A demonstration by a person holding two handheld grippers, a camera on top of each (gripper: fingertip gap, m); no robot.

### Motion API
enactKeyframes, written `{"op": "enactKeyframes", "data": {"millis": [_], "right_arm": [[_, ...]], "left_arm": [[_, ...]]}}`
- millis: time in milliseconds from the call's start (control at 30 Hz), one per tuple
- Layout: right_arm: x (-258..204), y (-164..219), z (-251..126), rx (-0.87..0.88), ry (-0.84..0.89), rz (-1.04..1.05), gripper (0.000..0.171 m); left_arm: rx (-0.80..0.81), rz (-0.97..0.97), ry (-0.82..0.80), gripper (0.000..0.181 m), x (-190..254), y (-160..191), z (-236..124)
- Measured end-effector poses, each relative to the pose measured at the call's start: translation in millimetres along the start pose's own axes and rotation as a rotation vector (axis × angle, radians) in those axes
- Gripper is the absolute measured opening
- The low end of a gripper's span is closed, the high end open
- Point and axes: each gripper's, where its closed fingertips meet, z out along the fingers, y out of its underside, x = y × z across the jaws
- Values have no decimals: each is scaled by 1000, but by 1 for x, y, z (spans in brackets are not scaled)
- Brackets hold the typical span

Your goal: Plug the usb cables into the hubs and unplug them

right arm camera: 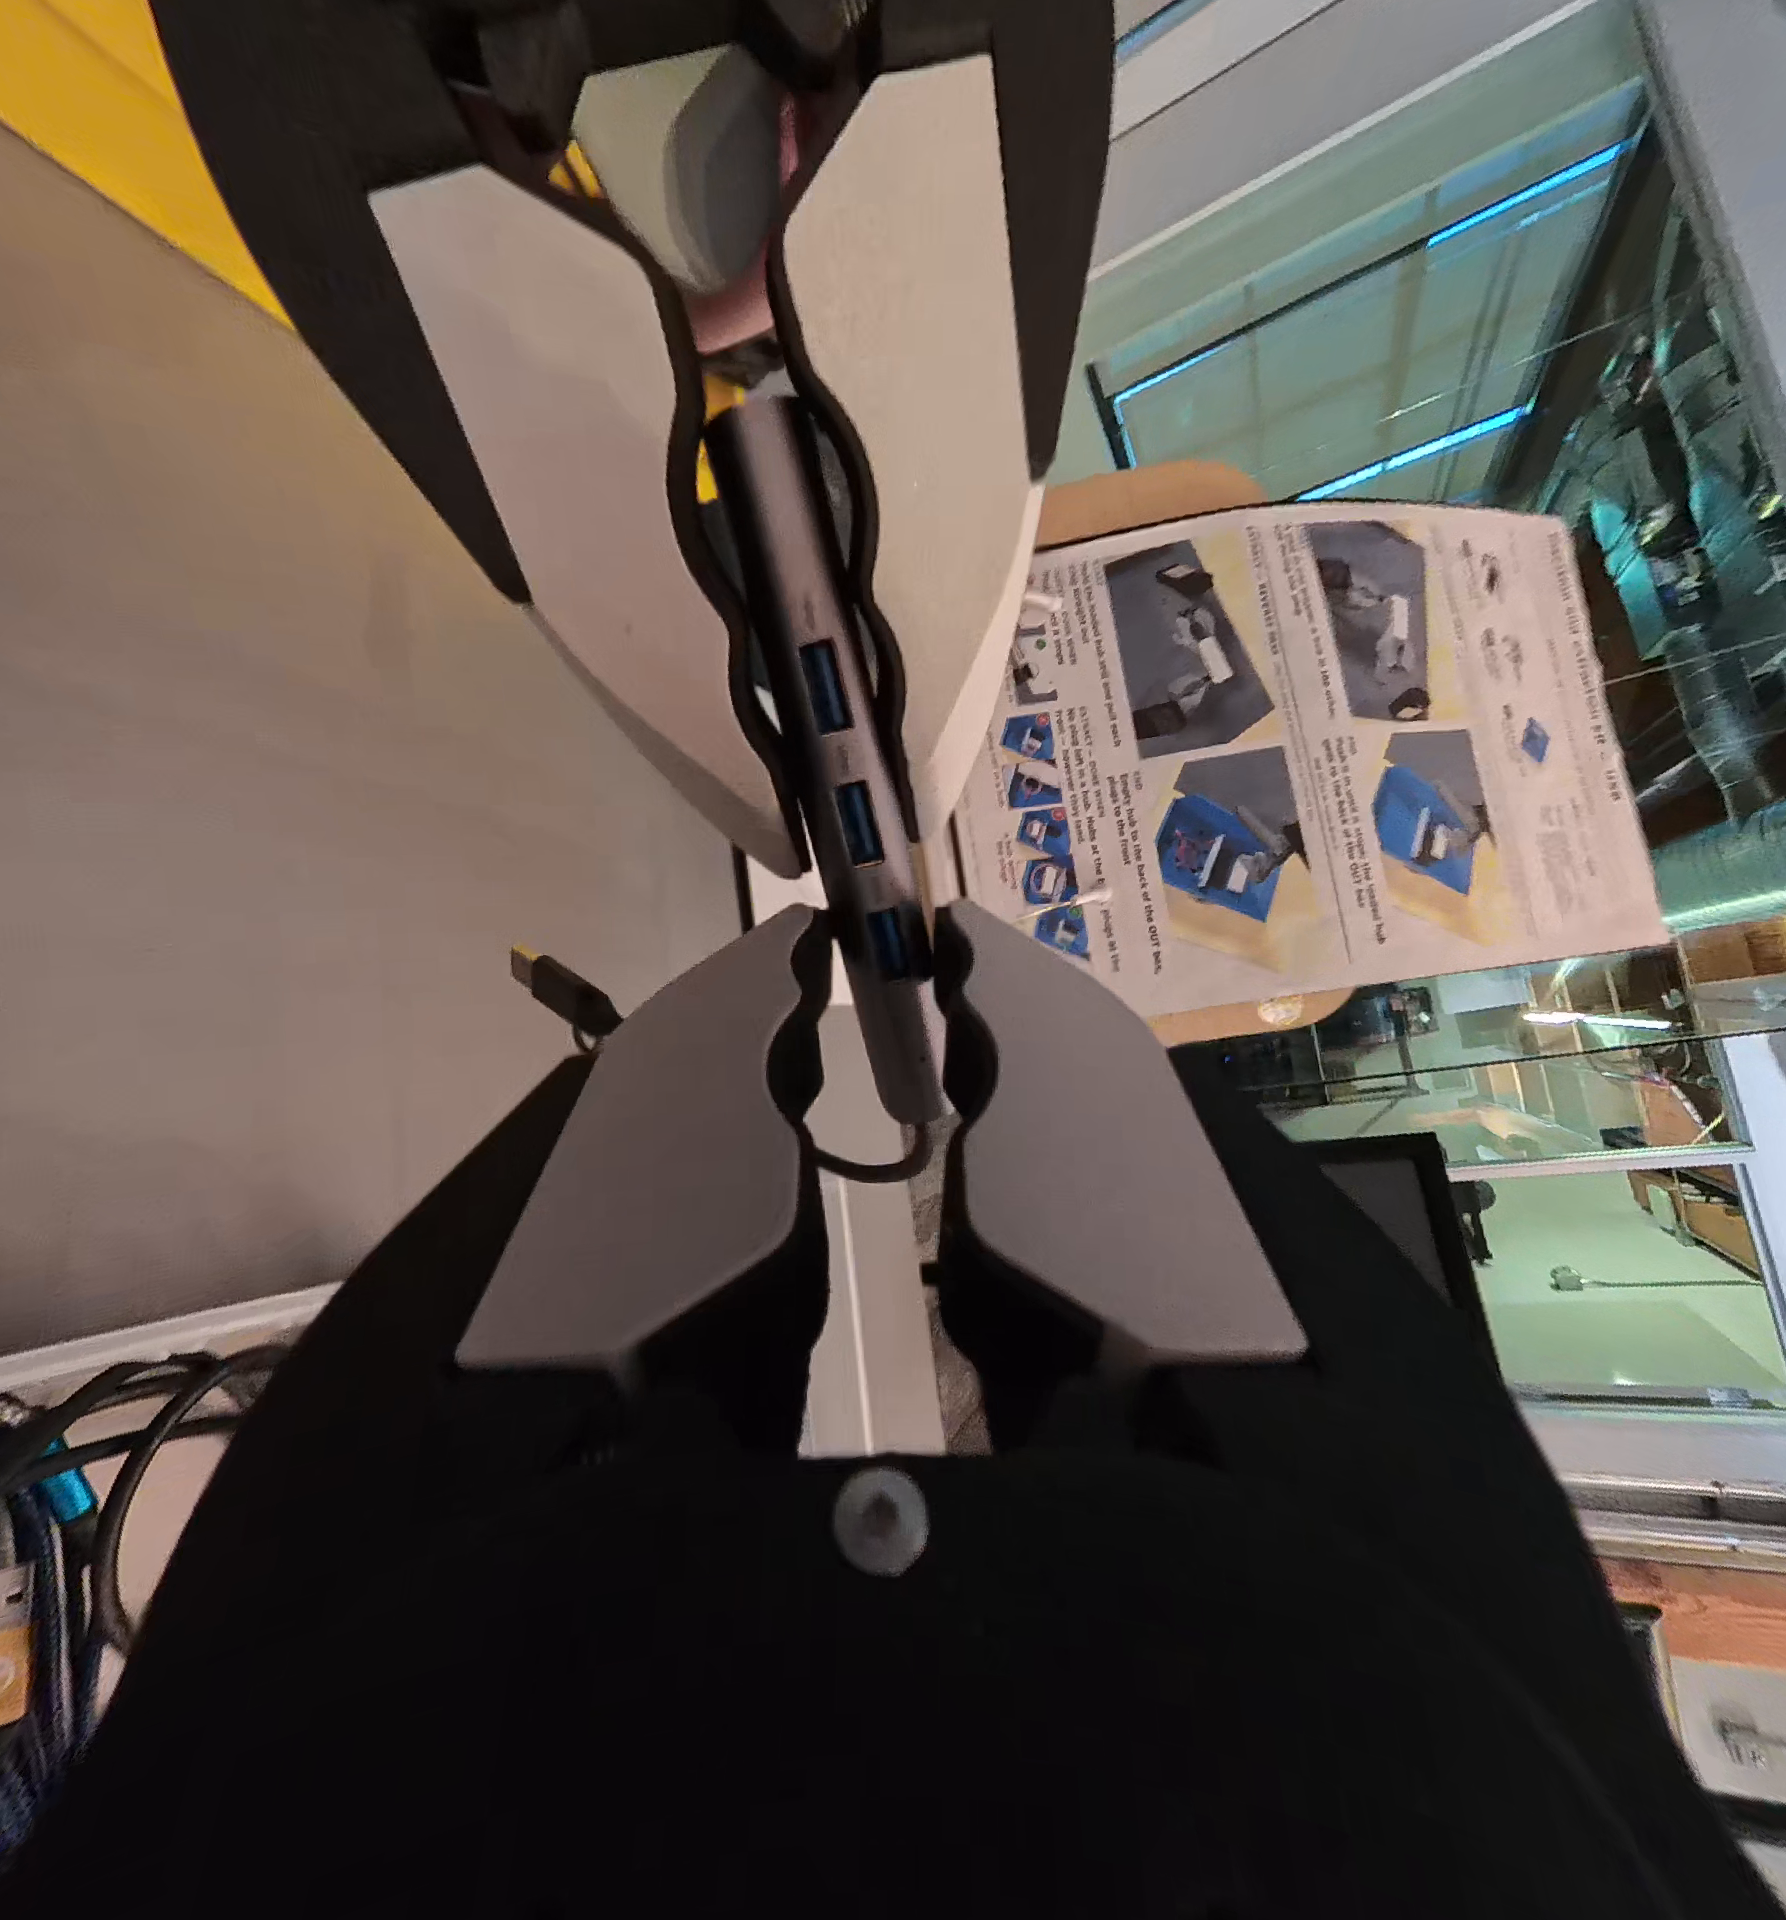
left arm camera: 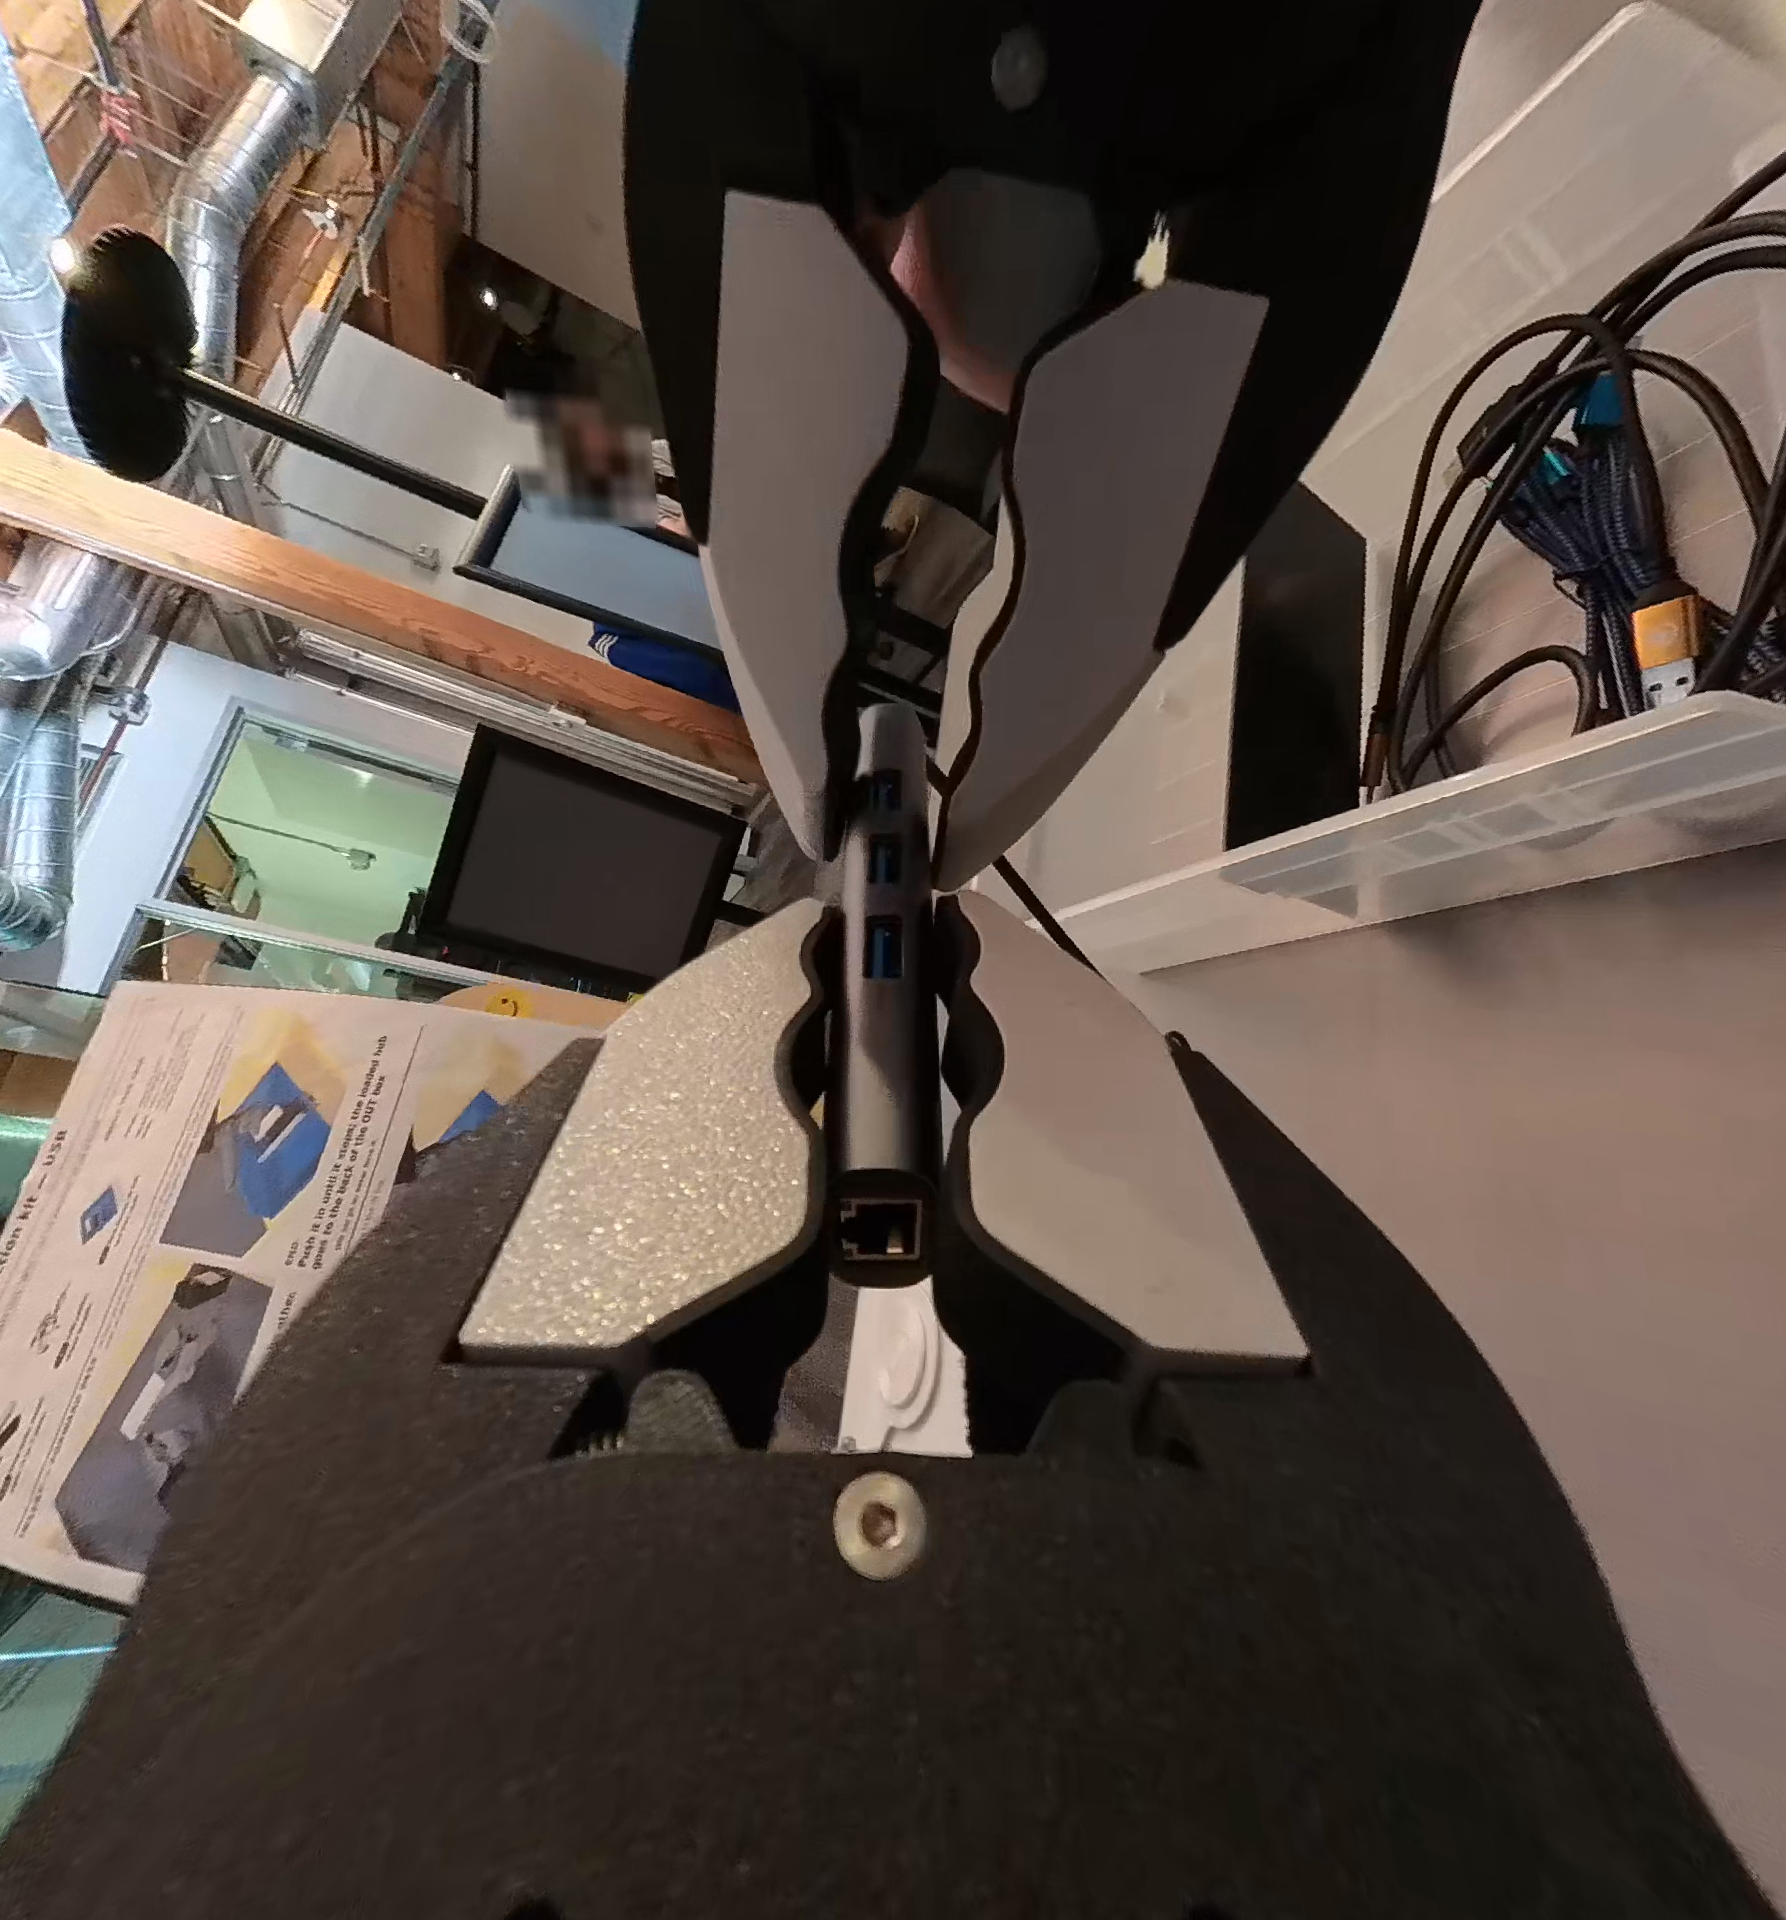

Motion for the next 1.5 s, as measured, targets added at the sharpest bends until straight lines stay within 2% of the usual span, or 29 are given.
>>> {"op": "enactKeyframes", "data": {"millis": [33, 200, 333, 433, 533, 600, 700, 800, 900, 1033, 1167, 1267, 1333, 1433, 1500], "right_arm": [[-2, 3, 1, -21, -14, 3, 19], [10, 18, -1, -101, 31, 40, 18], [54, 49, -20, -180, 238, 183, 18], [67, 86, -37, -240, 280, 299, 18], [54, 136, -39, -310, 189, 508, 18], [31, 170, -30, -356, 71, 655, 18], [-10, 217, -16, -471, -64, 742, 18], [-47, 245, -4, -571, -189, 805, 18], [-62, 261, 4, -646, -212, 824, 18], [-45, 262, -2, -637, -143, 893, 24], [-1, 257, -48, -644, 46, 926, 33], [-9, 268, -86, -728, 59, 1116, 39], [-31, 289, -99, -851, 26, 1245, 37], [-57, 303, -86, -869, -56, 1464, 21], [-68, 313, -81, -926, -65, 1507, 10]], "left_arm": [[-5, -7, 8, 17, 2, 1, 2], [-13, -73, -118, 41, -21, 4, -2], [-45, -43, -314, 30, -57, 11, -29], [-50, -83, -326, 29, -64, 12, -39], [-65, -94, -291, 27, -60, 15, -37], [-117, -77, -268, 26, -55, 24, -32], [-188, -49, -253, 26, -50, 35, -24], [-192, -70, -230, 25, -47, 37, -20], [-202, -73, -248, 23, -50, 40, -21], [-214, -104, -251, 23, -54, 45, -25], [-241, -151, -297, 23, -68, 56, -41], [-262, -242, -345, 23, -83, 68, -63], [-276, -303, -364, 23, -89, 77, -77], [-297, -336, -401, 23, -97, 87, -94], [-313, -341, -421, 23, -101, 91, -101]]}}
